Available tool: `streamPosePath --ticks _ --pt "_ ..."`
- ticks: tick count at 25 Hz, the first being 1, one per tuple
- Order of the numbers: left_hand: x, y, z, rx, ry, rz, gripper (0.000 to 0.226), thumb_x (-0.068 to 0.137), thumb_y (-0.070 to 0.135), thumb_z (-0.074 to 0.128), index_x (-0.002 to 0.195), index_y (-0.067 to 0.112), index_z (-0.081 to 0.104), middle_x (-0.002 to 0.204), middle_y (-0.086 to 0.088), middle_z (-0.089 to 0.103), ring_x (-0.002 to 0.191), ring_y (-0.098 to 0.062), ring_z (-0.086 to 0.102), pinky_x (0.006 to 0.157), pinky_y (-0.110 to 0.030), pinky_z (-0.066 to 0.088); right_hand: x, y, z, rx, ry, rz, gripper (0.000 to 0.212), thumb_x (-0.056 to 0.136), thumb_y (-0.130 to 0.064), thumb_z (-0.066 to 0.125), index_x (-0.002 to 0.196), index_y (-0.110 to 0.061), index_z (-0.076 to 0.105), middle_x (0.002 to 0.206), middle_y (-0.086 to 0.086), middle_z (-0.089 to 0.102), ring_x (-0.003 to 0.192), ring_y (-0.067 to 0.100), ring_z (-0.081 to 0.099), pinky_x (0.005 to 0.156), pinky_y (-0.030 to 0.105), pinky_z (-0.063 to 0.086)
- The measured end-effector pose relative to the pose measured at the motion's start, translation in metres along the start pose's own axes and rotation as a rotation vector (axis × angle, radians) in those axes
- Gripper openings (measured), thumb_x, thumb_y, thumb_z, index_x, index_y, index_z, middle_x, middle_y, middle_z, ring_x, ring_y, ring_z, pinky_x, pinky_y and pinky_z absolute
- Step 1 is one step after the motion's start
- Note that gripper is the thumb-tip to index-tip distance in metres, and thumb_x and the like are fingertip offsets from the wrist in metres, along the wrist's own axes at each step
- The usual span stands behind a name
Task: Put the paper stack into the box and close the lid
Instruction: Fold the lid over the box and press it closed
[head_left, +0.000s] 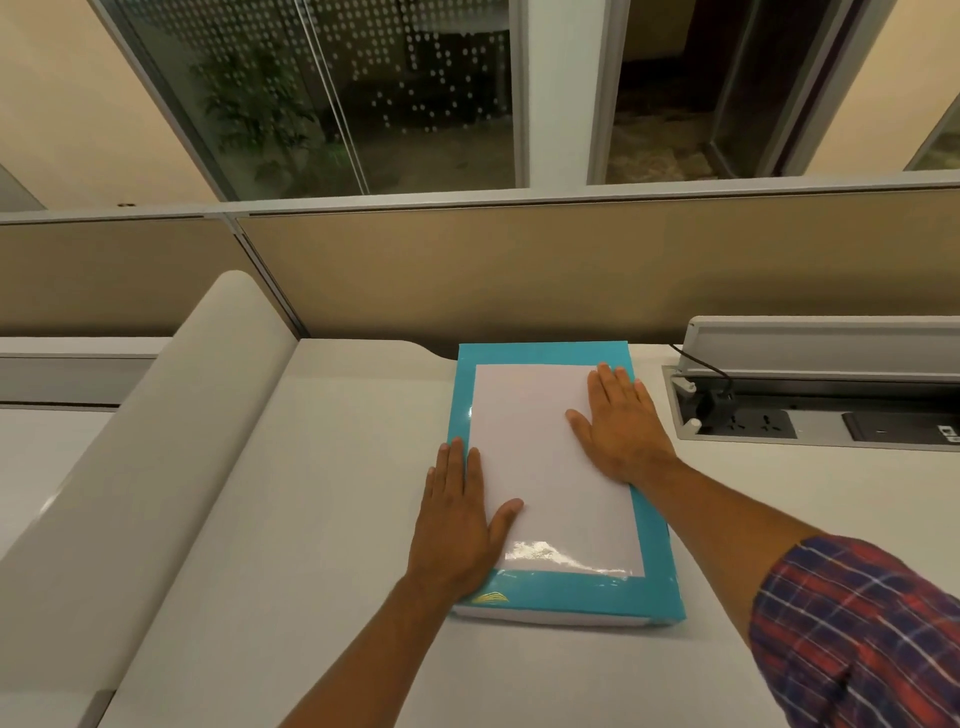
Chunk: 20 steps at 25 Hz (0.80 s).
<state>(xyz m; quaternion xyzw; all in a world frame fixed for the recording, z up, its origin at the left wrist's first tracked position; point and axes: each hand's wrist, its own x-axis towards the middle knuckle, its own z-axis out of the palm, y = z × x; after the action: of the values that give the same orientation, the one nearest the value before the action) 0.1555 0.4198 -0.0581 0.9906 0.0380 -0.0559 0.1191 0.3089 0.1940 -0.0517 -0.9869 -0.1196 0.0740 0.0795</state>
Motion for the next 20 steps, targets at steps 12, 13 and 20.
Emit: streamPosePath --ticks 12,13,20 --pt "-0.004 0.005 -0.009 0.104 0.033 0.016 0.115 0.078 0.082 -0.019 0.168 0.013 0.001 0.178 -0.011 -0.005 0.165 -0.031 -0.004 0.133 -0.047 0.001 -0.064 -0.014 0.008 -0.014 -0.014 -0.026 0.082 0.103 -0.062 0.017 0.164 -0.009 0.001 0.175 0.01 -0.004 0.162 0.028 -0.005 0.132 0.045 0.001" --pt "-0.007 0.006 -0.011 0.142 0.048 0.015 0.114 0.079 0.08 -0.021 0.168 0.012 0.003 0.178 -0.012 -0.002 0.165 -0.032 -0.002 0.133 -0.049 0.001 -0.077 -0.014 0.01 -0.015 0.01 -0.032 0.082 0.103 -0.061 0.018 0.164 -0.008 0.003 0.175 0.01 -0.001 0.162 0.029 -0.002 0.132 0.045 0.002" --pt "-0.039 0.043 -0.011 0.225 0.05 0.014 0.087 0.103 0.067 0.024 0.167 0.008 0.014 0.177 -0.016 0.01 0.164 -0.037 0.01 0.13 -0.049 0.002 -0.153 0.002 0.002 -0.05 -0.022 -0.04 0.081 0.102 -0.061 0.017 0.164 -0.013 -0.002 0.175 0.009 -0.004 0.162 0.031 -0.001 0.132 0.046 0.003"
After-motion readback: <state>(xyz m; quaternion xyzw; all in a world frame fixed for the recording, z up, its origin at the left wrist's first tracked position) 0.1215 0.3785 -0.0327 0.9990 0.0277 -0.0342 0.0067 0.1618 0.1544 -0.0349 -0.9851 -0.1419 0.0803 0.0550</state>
